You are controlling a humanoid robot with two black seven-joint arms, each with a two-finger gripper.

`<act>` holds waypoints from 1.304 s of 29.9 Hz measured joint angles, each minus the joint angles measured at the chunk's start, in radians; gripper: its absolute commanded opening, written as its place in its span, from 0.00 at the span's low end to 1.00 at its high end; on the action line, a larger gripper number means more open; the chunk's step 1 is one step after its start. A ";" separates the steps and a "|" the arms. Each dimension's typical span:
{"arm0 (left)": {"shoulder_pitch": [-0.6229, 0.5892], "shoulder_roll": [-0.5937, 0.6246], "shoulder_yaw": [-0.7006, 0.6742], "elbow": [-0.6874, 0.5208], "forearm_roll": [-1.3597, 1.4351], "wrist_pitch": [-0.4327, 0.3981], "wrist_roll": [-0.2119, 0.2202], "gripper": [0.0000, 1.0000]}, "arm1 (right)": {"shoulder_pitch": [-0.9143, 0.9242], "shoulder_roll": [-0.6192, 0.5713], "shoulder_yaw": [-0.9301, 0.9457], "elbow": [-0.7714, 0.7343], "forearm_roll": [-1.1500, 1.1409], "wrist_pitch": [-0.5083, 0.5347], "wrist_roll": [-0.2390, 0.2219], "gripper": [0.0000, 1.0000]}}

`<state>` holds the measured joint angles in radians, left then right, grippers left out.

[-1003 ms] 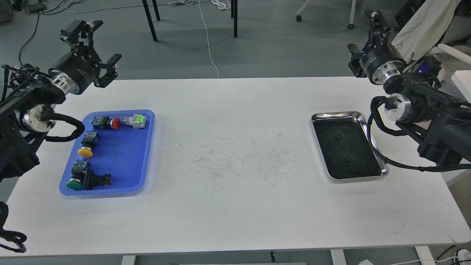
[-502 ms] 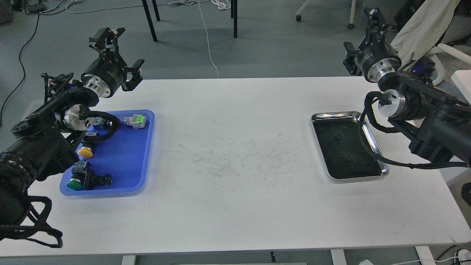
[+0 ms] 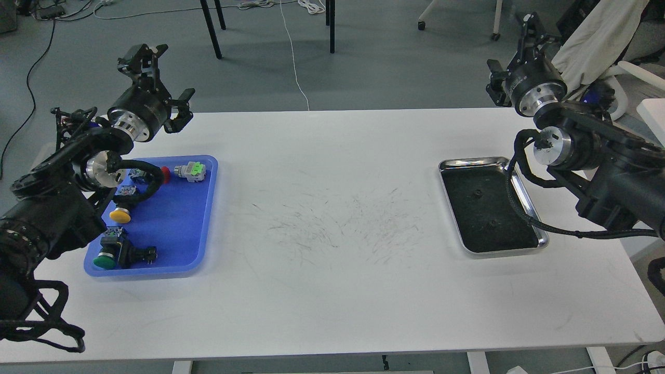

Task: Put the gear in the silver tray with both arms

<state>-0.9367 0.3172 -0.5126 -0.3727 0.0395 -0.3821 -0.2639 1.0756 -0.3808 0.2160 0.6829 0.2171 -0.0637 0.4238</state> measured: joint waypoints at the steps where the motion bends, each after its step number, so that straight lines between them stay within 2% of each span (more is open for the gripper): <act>1: 0.002 0.000 -0.003 -0.001 -0.001 0.000 0.000 0.98 | -0.002 0.002 0.006 0.000 0.000 0.000 0.000 0.99; 4: 0.005 0.001 -0.027 -0.002 -0.014 -0.005 0.006 0.98 | -0.011 0.016 0.023 -0.006 0.001 -0.001 -0.002 0.99; 9: 0.005 -0.011 -0.064 -0.002 -0.042 -0.001 0.056 0.98 | -0.014 0.033 0.044 -0.023 0.001 -0.001 -0.003 0.99; 12: 0.005 -0.021 -0.062 -0.002 -0.046 0.009 0.060 0.98 | -0.014 0.040 0.048 -0.026 0.001 -0.003 -0.003 0.99; 23: 0.005 0.000 -0.050 -0.006 -0.032 0.012 0.010 0.98 | -0.014 0.049 0.118 -0.044 0.015 0.008 -0.009 0.99; 25: 0.009 0.011 -0.017 -0.007 -0.027 0.011 0.008 0.98 | -0.015 0.049 0.130 -0.060 0.036 0.013 -0.024 0.99; 31: 0.011 0.036 0.085 -0.015 -0.024 0.004 0.003 0.98 | -0.015 0.051 0.158 -0.066 0.099 0.025 -0.112 0.99; 39: 0.008 0.073 0.124 -0.026 -0.007 -0.005 -0.003 0.98 | -0.019 0.072 0.174 -0.067 0.126 0.042 -0.125 0.99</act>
<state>-0.9292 0.3898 -0.3881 -0.3989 0.0328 -0.3871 -0.2668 1.0566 -0.3090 0.3902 0.6154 0.3435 -0.0215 0.2985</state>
